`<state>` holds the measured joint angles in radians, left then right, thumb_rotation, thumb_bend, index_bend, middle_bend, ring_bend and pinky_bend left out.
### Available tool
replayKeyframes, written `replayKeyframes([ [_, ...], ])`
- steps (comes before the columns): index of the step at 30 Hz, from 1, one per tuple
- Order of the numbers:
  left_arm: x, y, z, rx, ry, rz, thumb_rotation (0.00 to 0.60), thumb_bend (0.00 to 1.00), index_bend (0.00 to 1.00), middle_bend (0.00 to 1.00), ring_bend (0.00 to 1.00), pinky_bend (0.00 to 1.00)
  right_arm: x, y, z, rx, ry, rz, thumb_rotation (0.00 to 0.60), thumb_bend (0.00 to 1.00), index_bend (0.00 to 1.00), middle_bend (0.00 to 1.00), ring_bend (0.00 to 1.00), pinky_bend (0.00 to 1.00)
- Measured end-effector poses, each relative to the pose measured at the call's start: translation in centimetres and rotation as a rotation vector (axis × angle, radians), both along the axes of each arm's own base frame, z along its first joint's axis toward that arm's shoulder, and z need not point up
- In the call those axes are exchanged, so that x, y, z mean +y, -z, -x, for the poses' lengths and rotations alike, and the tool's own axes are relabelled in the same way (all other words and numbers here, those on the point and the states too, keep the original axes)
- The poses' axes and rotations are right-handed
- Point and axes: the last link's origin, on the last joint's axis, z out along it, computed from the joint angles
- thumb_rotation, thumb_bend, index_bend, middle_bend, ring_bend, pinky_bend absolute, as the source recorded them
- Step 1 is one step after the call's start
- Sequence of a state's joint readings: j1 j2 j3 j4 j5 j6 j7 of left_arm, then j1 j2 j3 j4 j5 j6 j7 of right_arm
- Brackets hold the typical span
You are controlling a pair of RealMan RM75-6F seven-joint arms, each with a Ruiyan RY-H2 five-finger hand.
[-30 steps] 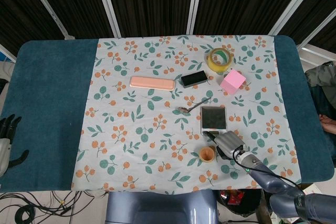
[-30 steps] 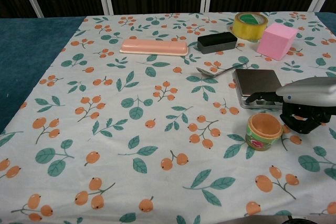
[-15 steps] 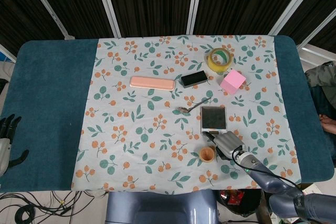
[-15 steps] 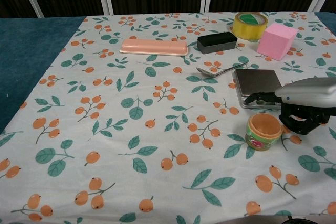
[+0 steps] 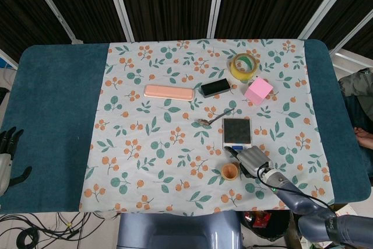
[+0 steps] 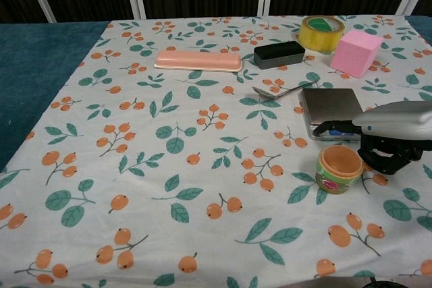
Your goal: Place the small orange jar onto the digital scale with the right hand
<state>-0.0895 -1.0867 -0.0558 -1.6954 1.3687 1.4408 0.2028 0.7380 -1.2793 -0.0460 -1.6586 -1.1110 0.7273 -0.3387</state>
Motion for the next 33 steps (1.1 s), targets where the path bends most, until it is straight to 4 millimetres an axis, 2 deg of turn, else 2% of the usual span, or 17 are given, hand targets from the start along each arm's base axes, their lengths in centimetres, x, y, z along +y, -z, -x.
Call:
replayKeyframes([
  [4,0.0,0.0,0.0,0.0,0.0,0.0,0.6,0.25,0.07,0.01,0.0,0.0,0.1,0.1,0.1,0.007,0.003,-0.009,0.6,0.75,0.2,0.83,0.9,0.8],
  [10,0.0,0.0,0.0,0.0,0.0,0.001,0.6,0.25,0.07,0.01,0.0,0.0,-0.1,0.1,-0.1,-0.001,0.001,0.005,0.6,0.75,0.06,0.83,0.9,0.8],
  [14,0.0,0.0,0.0,0.0,0.0,0.001,0.6,0.25,0.07,0.01,0.0,0.0,-0.4,-0.2,-0.5,-0.022,-0.007,0.035,0.6,0.75,0.01,0.83,0.9,0.8],
  [22,0.0,0.0,0.0,0.001,0.0,0.002,0.6,0.25,0.07,0.01,0.0,0.0,-0.8,-1.0,-0.9,-0.058,-0.008,0.089,0.6,0.75,0.0,0.83,0.9,0.8],
  [25,0.0,0.0,0.0,0.001,0.0,0.002,0.6,0.25,0.07,0.01,0.0,0.0,-0.7,-1.3,-0.9,-0.061,-0.005,0.093,0.6,0.69,0.0,0.82,0.9,0.8],
  [27,0.0,0.0,0.0,0.002,-0.001,0.002,0.6,0.25,0.07,0.01,0.0,0.0,-0.6,-1.3,-0.8,-0.057,-0.006,0.091,0.6,0.55,0.0,0.75,0.84,0.77],
  [29,0.0,0.0,0.0,0.002,-0.001,0.001,0.6,0.25,0.07,0.01,0.0,0.0,-0.6,-1.4,-0.9,-0.058,-0.008,0.094,0.6,0.35,0.0,0.51,0.64,0.6],
  [33,0.0,0.0,0.0,0.002,-0.002,0.002,0.6,0.25,0.07,0.01,0.0,0.0,-0.7,-2.0,-1.3,-0.087,-0.013,0.123,0.6,0.16,0.0,0.17,0.3,0.3],
])
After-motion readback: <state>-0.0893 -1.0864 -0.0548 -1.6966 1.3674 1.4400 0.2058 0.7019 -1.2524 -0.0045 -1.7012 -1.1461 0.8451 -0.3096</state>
